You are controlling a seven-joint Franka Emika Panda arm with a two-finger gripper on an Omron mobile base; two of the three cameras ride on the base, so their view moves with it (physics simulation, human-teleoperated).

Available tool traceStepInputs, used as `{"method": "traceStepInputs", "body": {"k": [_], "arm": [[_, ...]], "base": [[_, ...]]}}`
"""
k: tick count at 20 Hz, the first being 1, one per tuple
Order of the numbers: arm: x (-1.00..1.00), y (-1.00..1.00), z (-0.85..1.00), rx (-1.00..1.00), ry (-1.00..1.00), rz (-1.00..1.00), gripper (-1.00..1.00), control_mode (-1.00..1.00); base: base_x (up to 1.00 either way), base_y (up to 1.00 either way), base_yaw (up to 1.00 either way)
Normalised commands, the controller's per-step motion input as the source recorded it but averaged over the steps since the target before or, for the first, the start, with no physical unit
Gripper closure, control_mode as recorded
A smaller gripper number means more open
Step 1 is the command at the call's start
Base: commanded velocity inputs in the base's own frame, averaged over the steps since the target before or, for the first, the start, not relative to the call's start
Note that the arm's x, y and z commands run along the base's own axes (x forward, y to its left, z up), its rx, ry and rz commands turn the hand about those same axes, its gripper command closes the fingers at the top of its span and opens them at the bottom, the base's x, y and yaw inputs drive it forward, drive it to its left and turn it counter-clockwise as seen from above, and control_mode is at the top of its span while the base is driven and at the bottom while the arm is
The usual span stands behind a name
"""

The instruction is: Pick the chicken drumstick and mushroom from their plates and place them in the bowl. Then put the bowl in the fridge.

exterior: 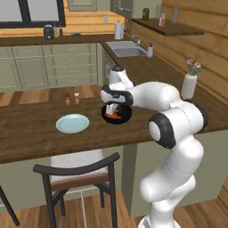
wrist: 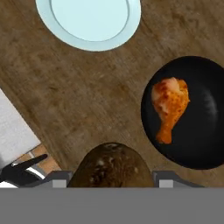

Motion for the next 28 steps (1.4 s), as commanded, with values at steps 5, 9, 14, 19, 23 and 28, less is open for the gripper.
{"method": "traceStepInputs", "body": {"k": [5, 9, 14, 19, 23, 28], "arm": [[0.69, -0.71, 0.0, 0.01, 0.08, -0.17, 1.0, -1.0], [0.86, -0.22, -0.08, 0.06, 0.1, -0.14, 1.0, -1.0], [0.63, -0.17, -0.15, 0.06, 0.07, -0.13, 1.0, -1.0], [0.26, -0.01, -0.37, 0.03, 0.01, -0.1, 1.0, -1.0], [0.0, 0.0, -0.41, 0.0, 0.0, -0.07, 1.0, -1.0], [0.04, 0.0, -0.52, 0.0, 0.0, -0.07, 1.0, -1.0]], "base": [[0.0, 0.0, 0.0], [0.0, 0.0, 0.0], [0.0, 0.0, 0.0], [0.0, 0.0, 0.0], [0.0, 0.0, 0.0], [0.0, 0.0, 0.0]]}}
